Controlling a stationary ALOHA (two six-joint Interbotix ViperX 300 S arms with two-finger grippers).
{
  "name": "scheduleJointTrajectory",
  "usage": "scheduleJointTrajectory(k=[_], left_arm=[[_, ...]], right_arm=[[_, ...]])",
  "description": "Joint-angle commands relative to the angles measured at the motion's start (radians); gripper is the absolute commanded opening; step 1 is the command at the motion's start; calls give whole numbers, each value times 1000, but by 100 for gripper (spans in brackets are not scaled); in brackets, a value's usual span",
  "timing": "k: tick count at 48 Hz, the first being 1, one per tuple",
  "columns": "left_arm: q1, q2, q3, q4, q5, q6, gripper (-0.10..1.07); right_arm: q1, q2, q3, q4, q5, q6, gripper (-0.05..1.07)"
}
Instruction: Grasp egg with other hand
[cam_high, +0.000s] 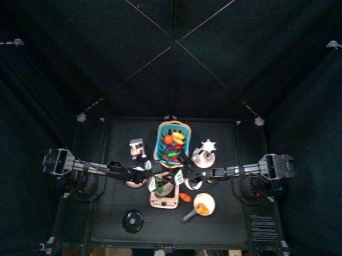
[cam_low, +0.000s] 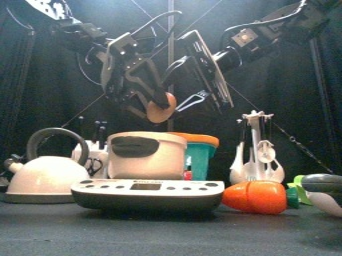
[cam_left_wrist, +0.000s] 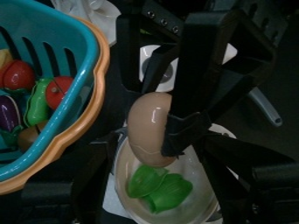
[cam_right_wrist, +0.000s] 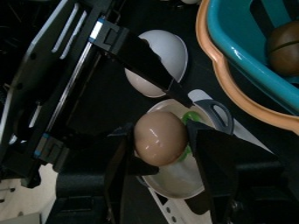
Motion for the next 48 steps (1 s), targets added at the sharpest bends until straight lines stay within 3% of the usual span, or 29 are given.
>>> scheduleJointTrajectory(k=[1, 14, 48], left_arm=[[6, -3, -15, 2, -11, 0, 95], [12, 2, -12, 2, -15, 0, 78], [12, -9, 5, 0, -32, 2, 76]], right_arm=[[-6, -35, -14, -3, 2, -3, 68], [-5, -35, -15, -3, 2, -2, 68], [-5, -35, -12, 8, 11, 0, 68]])
